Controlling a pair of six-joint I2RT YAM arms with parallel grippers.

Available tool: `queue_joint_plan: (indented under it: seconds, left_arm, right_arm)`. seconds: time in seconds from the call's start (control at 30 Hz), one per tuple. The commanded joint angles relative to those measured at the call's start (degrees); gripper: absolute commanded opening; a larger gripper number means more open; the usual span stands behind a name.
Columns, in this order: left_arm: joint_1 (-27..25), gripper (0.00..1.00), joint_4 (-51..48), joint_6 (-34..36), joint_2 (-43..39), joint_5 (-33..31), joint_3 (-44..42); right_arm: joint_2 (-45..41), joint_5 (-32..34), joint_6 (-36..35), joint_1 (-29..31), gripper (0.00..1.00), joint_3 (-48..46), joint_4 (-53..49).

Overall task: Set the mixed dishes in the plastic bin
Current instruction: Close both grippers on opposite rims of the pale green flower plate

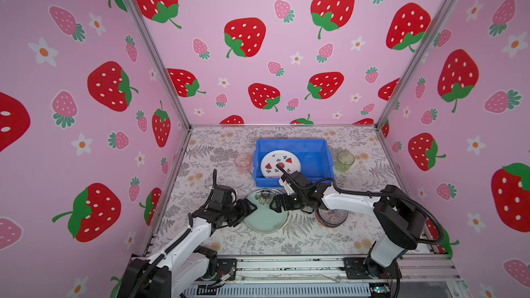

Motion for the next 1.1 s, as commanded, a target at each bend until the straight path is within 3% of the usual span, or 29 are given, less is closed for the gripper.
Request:
queue_joint_plan:
  seconds: [0.0,1.07]
  left_arm:
    - [-0.2,0.64,1.9,-1.0,-1.8,1.7,0.4]
    - [-0.2,0.25,1.0,-2.4,-3.9,0.6,1.6]
  right_arm:
    - [0.1,-2.7,0.9,1.1,0.96,0.3,3.4]
    - [0.1,-2.9,0.8,1.2,0.96,0.5,3.4]
